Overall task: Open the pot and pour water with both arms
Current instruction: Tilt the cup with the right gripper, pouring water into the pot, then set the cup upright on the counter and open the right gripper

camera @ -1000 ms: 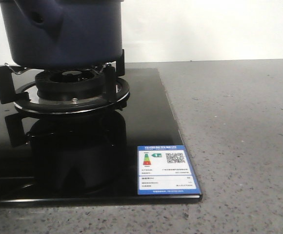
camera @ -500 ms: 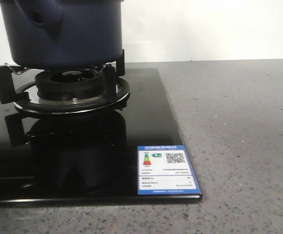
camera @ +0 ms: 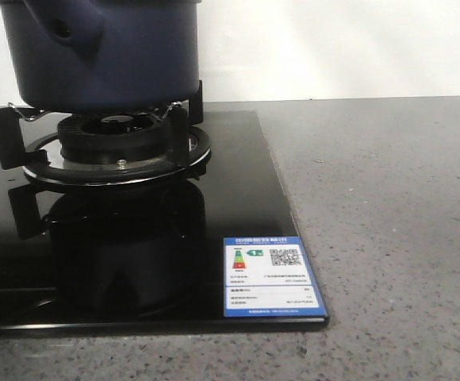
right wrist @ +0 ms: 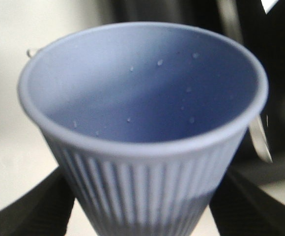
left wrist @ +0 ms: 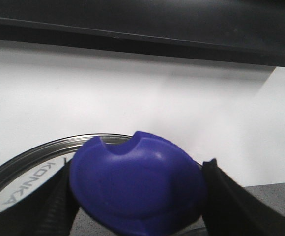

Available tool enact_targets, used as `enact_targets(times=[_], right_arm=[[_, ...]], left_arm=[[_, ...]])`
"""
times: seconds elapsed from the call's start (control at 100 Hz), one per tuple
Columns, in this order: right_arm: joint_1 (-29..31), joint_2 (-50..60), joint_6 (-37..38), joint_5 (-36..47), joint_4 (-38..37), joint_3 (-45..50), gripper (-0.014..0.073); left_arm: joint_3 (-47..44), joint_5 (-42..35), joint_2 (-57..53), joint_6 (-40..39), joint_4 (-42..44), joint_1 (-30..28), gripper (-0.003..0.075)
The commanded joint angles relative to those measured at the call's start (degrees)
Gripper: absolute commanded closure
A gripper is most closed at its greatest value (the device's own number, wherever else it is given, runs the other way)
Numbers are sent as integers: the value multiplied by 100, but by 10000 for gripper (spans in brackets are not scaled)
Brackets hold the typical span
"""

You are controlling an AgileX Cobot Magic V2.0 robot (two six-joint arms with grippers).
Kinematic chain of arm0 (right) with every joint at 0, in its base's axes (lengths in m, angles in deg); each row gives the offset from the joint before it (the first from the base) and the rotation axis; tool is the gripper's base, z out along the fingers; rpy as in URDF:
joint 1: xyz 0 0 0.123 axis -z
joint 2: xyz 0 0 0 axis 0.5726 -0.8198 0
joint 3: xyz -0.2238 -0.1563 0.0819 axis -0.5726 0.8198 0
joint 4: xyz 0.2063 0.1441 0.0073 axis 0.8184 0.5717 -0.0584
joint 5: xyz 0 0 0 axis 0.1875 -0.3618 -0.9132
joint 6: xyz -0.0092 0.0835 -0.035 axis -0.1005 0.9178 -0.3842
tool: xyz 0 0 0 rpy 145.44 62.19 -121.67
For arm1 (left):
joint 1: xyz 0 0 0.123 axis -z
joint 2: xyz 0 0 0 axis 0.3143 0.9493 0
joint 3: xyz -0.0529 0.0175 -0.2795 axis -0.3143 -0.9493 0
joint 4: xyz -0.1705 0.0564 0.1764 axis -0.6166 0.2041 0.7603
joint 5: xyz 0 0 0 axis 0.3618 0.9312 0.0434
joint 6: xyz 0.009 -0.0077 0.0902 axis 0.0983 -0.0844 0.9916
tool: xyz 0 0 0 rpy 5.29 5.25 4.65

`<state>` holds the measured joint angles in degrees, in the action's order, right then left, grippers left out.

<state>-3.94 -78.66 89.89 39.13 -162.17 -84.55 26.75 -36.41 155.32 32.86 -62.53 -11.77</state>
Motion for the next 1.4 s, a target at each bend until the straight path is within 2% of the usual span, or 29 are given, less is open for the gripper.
enact_targets(times=[0.0,0.05,0.12,0.2,0.27,0.43,0.5,0.61,0.85,1.09,1.23,1.39], right_arm=[[52,490,1278,-927,54,-222,254],[156,639,1800,-1204,411,-222,254],[437,857,2265,-1260,1290,-222,254],[906,1112,2381,-954,2597,-162,254],[1321,1374,2381,-550,3123,71,254],[1823,2096,2392,-4,3243,1146,254],[2006,2445,2689,283,3243,1758,254],[2410,2991,3298,1118,3243,2731,254],[3084,3326,3397,2638,3303,4416,254],[3884,2652,3397,3915,3772,4838,254],[4358,2000,3307,5133,4217,4838,254],[4609,1244,2664,6091,4636,4838,254]], left_arm=[[219,-215,-150,0,-152,-23,323],[219,-215,-151,0,-152,-23,323],[219,-215,-140,0,-152,-23,323],[219,-215,-140,0,-152,-23,323],[219,-215,-140,0,-152,-23,323],[219,-132,-140,0,-152,-23,323],[219,-118,-140,0,-152,-23,323],[219,-103,-140,0,-152,-23,323],[219,-99,-140,0,-152,-23,323],[219,-64,-140,0,-152,-23,323],[219,19,-140,0,-152,-23,323],[219,34,-140,0,-152,-23,323]])
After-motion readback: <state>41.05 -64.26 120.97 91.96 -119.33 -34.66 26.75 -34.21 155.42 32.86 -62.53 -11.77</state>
